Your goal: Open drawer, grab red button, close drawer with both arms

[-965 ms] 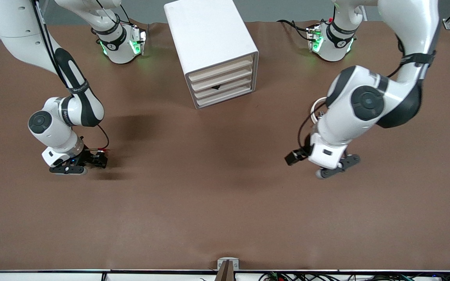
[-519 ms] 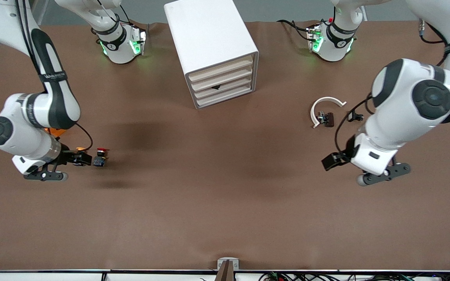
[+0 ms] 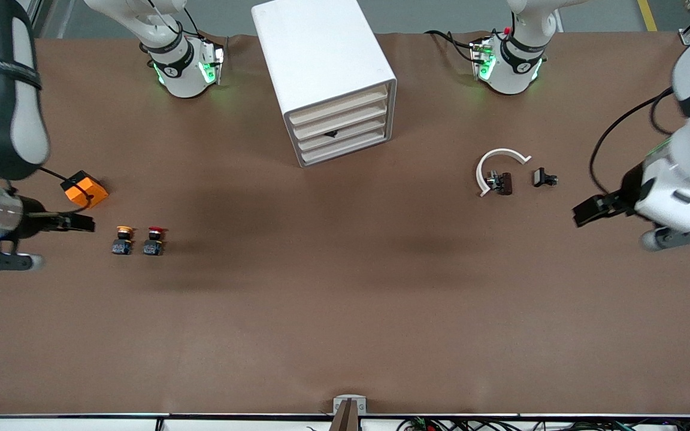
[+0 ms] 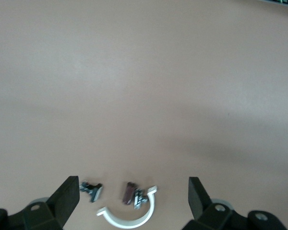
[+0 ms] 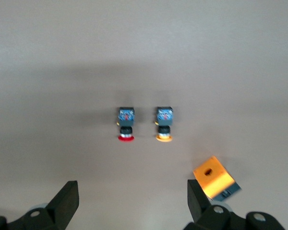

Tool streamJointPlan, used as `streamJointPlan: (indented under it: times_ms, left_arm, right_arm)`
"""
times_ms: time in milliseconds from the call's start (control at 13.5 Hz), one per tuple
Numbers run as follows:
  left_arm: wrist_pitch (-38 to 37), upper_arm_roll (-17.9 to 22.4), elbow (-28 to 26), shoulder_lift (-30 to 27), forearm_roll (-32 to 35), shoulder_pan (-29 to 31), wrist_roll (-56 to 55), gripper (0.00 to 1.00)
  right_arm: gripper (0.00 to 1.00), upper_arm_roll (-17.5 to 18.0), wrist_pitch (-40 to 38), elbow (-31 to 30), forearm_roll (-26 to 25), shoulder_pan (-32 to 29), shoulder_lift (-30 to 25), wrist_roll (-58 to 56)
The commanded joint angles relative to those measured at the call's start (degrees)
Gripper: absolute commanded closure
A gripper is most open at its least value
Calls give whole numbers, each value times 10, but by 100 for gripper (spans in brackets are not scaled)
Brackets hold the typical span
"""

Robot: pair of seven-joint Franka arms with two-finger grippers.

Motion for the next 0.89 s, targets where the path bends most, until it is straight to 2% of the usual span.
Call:
streamJointPlan:
  times_ms: [0,74,223,297,519,594,668,816]
  left_arm:
    - [-47,-1,-15,-50,-18,12,52,0]
    - [-54,21,-22,-67,-27,-2,53,0]
    - [-53,114,-82,-120,-40,-82,61,0]
    - [-50,141,-107,-143,-43,-111,62,0]
    - [-53,179,-156,-198,-62,-150,64,0]
    - [-53,200,-171,-213,-72,-160,65,0]
    - [-55,210,-173,-216,-79,-166,68,0]
    - [-57,222,-165,-212,-86,-167,73,0]
  right_arm:
    - [0,8,-54,68,6,-36,9,-48]
    - [0,9,-76,87,-1,-34,10,-45]
    - [0,7,-87,110,1,-36,7,-45]
    - [0,8,-97,120,3,-46,5,-46]
    - [0,13,-137,140,13,-51,-9,-44]
    - [0,14,-138,139,40,-51,-24,-43]
    - [0,9,-133,134,66,-53,-40,-50]
    - [0,8,-105,107,69,-54,-64,-52]
